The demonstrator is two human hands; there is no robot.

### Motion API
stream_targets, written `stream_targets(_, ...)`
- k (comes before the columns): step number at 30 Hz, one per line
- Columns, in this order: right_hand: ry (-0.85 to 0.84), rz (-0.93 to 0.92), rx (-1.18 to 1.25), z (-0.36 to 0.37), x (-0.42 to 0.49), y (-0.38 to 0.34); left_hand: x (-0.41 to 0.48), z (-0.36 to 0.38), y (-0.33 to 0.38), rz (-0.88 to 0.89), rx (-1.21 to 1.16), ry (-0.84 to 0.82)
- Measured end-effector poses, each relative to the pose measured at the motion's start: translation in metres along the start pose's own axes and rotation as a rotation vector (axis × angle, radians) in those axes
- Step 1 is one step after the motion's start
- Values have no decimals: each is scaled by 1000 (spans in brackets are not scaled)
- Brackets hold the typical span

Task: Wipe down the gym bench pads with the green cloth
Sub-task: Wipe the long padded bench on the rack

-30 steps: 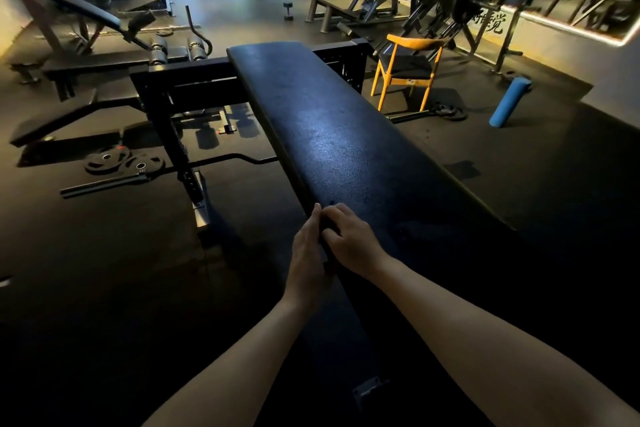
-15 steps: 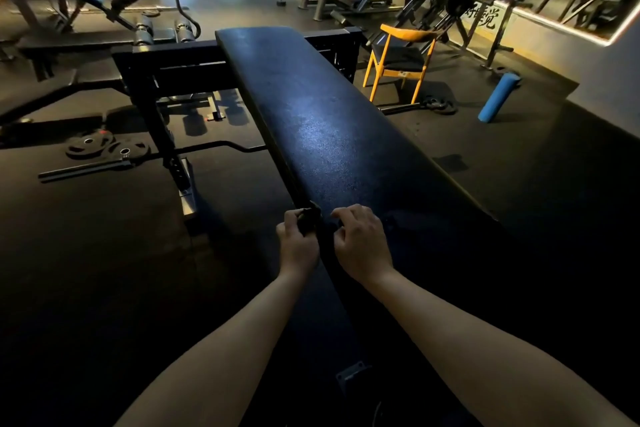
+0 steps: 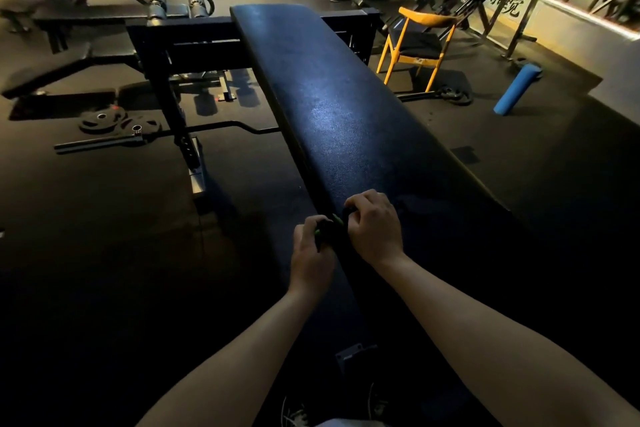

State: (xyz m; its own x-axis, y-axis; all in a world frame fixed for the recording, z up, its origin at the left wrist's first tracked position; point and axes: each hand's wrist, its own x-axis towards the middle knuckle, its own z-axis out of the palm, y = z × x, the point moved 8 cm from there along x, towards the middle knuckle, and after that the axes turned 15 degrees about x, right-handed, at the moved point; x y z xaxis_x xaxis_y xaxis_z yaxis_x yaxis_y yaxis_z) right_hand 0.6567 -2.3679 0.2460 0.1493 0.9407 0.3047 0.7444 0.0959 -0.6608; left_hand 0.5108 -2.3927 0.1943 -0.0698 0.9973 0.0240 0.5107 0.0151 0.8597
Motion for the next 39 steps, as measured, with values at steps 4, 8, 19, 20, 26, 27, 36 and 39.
stream_targets(4,-46,4,-14,0,-2,-2,30,-7,-3,-128,-68,113)
stream_targets(8,-72,-10,-54,-1,-11,-1,38,13,-6,-262,-102,55)
stream_targets(19,-147,-103,74,-16,-29,2,-17,17,4,-274,-18,83)
stream_targets(20,-151,-97,91,-17,-32,4,-23,17,5,-266,-1,87)
stream_targets(26,-213,-61,-47,-26,-52,15,-70,22,10,-270,91,121)
stream_targets(27,-221,-72,-56,-28,-55,15,-76,23,7,-273,88,131)
stream_targets(36,-193,-120,-29,-30,-62,15,-56,16,4,-374,-96,159)
stream_targets(39,-193,-109,-22,-29,-59,16,-42,22,9,-400,-113,95)
